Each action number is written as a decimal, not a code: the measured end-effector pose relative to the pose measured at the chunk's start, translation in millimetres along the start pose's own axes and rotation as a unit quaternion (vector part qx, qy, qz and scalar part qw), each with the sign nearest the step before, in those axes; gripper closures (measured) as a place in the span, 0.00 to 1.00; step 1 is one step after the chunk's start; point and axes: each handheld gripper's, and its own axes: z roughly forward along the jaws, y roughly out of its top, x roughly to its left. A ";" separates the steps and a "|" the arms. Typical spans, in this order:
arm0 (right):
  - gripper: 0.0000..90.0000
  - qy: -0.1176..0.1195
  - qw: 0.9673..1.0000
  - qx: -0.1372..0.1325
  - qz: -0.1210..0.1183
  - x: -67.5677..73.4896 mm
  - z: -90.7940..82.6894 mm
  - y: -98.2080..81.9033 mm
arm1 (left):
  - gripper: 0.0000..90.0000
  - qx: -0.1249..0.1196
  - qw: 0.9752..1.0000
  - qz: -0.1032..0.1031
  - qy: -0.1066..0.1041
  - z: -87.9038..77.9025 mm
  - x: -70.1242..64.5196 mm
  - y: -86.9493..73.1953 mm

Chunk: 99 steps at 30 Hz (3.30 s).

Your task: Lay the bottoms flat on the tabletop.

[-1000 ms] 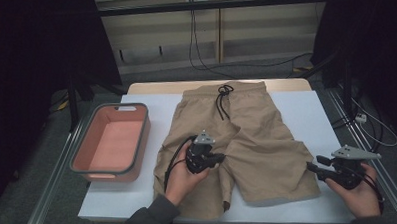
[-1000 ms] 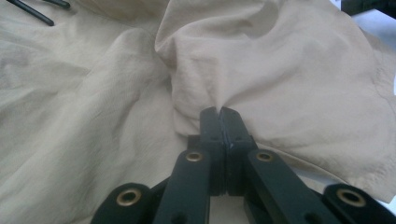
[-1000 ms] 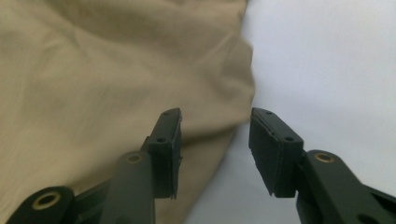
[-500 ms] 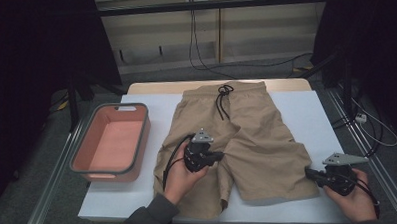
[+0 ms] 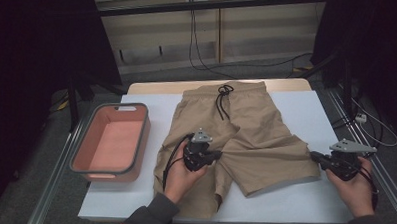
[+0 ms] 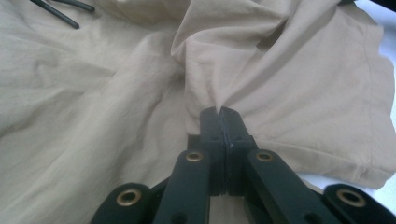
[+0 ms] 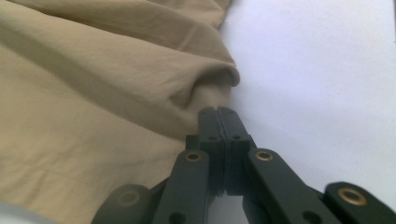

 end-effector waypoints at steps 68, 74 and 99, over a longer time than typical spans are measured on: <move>0.82 -0.013 1.000 0.027 0.008 -5.7 22.8 2.9 | 0.99 0.000 1.000 -0.007 -0.003 -0.1 0.5 -4.0; 0.62 -0.011 1.000 0.014 -0.015 1.5 8.7 3.0 | 0.99 0.002 1.000 -0.004 -0.004 -0.5 -0.9 -3.3; 0.60 0.127 0.988 -0.007 -0.088 81.7 -4.9 18.9 | 0.99 0.002 1.000 -0.002 -0.003 -1.0 -2.9 -2.3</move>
